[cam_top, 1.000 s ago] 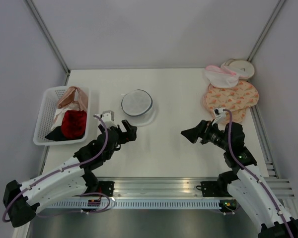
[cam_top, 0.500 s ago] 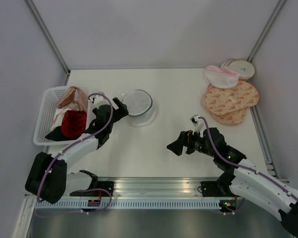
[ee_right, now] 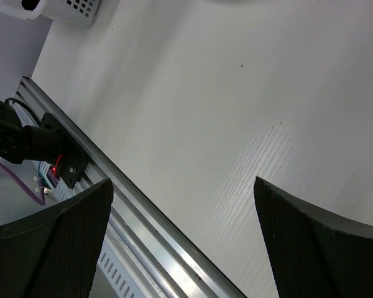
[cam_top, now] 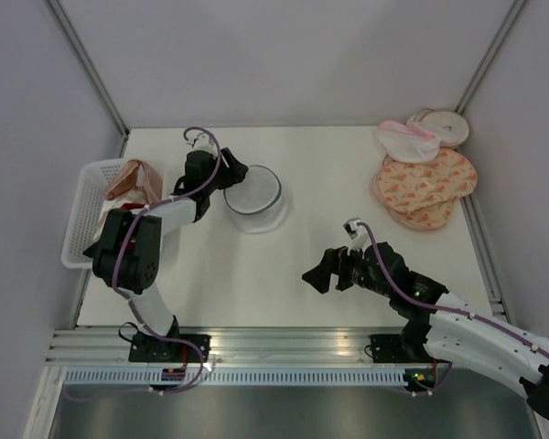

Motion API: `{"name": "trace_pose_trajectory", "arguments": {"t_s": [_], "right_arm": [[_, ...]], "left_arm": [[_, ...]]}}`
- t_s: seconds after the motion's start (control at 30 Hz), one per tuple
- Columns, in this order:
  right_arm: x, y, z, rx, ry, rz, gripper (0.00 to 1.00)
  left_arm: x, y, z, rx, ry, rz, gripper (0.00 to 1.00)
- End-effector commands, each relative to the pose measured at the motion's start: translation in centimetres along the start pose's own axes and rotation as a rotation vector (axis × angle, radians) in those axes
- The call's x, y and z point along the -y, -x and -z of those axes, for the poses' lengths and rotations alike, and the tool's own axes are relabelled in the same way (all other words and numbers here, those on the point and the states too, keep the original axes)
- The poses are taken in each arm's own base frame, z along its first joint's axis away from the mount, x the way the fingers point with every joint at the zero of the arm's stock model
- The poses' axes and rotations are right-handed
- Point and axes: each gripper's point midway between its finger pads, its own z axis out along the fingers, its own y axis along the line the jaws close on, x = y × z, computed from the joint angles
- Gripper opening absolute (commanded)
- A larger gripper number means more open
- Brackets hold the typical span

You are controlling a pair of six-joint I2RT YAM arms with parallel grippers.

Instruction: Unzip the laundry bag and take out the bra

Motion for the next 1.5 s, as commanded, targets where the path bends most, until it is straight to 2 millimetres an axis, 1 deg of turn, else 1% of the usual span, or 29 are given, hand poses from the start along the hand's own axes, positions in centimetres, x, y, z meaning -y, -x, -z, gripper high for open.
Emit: {"name": "trace_pose_trajectory", "arguments": {"t_s": [0.0,0.03,0.07,0.13,0.17,0.27,0.37,0.4,0.43,0.53,0.57,0.67,0.7,0.73,0.77,0.8,0.83,0.87,0.9,0.93,0.97,1.0,1.03,1.07,1.1,1.2,1.27,1.3,1.47], "right_arm": [[-0.2,1.0,0.1,0.042,-0.011,-0.009,0.98],[-0.2,1.0,0.0,0.042,-0.008,-0.012,0.98],[-0.2,0.9,0.0,0.042,-0.011,-0.013,0.98],[-0.1,0.7,-0.1,0.038,-0.012,-0.016,0.98],[-0.1,0.7,-0.1,0.038,-0.012,-0.018,0.98],[0.1,0.7,-0.1,0.042,-0.018,-0.026,0.98],[0.1,0.8,-0.1,0.046,-0.019,-0.030,0.98],[0.1,0.9,-0.1,0.049,-0.021,-0.030,0.98],[0.1,1.0,-0.1,0.050,-0.023,-0.032,0.98],[-0.1,1.3,0.1,0.056,-0.021,-0.031,0.98],[-0.1,1.3,0.1,0.058,-0.023,-0.029,0.98],[0.2,1.8,0.0,0.068,-0.056,-0.027,0.98],[0.6,2.1,0.0,0.082,-0.080,-0.029,0.98],[0.6,2.3,0.0,0.083,-0.090,-0.027,0.98],[0.8,2.5,-0.2,0.085,-0.104,-0.028,0.98],[1.2,2.4,-0.2,0.083,-0.128,-0.031,0.98],[1.1,2.7,-0.3,0.087,-0.136,-0.031,0.98],[1.4,2.7,-0.5,0.080,-0.149,-0.031,0.98],[1.6,2.6,-0.5,0.071,-0.170,-0.037,0.98],[1.6,3.1,-0.5,0.086,-0.182,-0.038,0.98],[1.7,3.0,-0.6,0.077,-0.193,-0.039,0.98],[1.5,3.1,-0.6,0.081,-0.197,-0.055,0.98],[1.4,3.2,-0.7,0.082,-0.193,-0.063,0.98],[1.3,3.3,-0.7,0.088,-0.193,-0.073,0.98],[1.0,3.3,-0.7,0.097,-0.190,-0.115,0.98],[1.0,3.5,-0.4,0.140,-0.194,-0.219,0.98],[0.6,4.0,0.0,0.179,-0.169,-0.287,0.98],[0.9,3.5,0.0,0.180,-0.169,-0.329,0.98],[-1.0,2.7,-0.2,0.179,-0.019,-0.559,0.98]], "left_arm": [[3.5,-0.4,-0.5,-0.124,-0.239,-0.084,0.64],[4.2,-1.3,-0.2,-0.184,-0.306,-0.084,0.61],[3.5,-2.1,-0.3,-0.235,-0.308,-0.070,0.59],[4.7,-2.6,0.4,-0.304,-0.413,-0.065,0.57],[4.3,-3.8,0.6,-0.368,-0.412,-0.049,0.57],[5.6,-4.3,1.3,-0.448,-0.494,-0.053,0.51],[5.8,-5.1,1.8,-0.498,-0.512,-0.011,0.22],[5.8,-5.5,2.2,-0.512,-0.513,-0.001,0.08],[5.9,-5.6,2.5,-0.519,-0.513,0.016,0.03],[6.7,-6.4,4.2,-0.522,-0.531,0.007,0.02],[6.7,-7.4,4.9,-0.537,-0.520,0.009,0.02],[8.0,-6.8,6.1,-0.473,-0.478,0.036,0.02],[7.4,-8.6,7.0,-0.494,-0.427,0.107,0.02],[8.4,-6.8,7.4,-0.388,-0.415,0.090,0.02],[9.5,-7.9,8.1,-0.382,-0.405,0.091,0.02],[8.1,-8.9,8.4,-0.337,-0.280,0.144,0.02],[8.4,-9.2,9.0,-0.303,-0.250,0.156,0.02],[10.9,-8.7,10.9,-0.246,-0.279,0.158,0.02],[10.1,-10.3,11.9,-0.233,-0.205,0.238,0.02],[8.8,-9.2,11.9,-0.097,-0.090,0.261,0.02],[10.3,-9.9,14.3,-0.065,-0.106,0.266,0.02],[8.7,-8.5,14.7,0.073,0.017,0.334,0.02],[8.5,-8.3,15.6,0.120,0.046,0.362,0.02],[8.4,-9.3,17.0,0.124,0.071,0.366,0.02],[7.3,-8.7,17.5,0.189,0.133,0.475,0.02],[6.0,-9.6,18.6,0.215,0.181,0.639,0.02],[6.2,-10.6,19.3,0.217,0.166,0.677,0.02],[6.2,-10.3,19.4,0.257,0.171,0.683,0.02],[7.7,-11.1,20.3,0.286,0.135,0.686,0.02]]}}
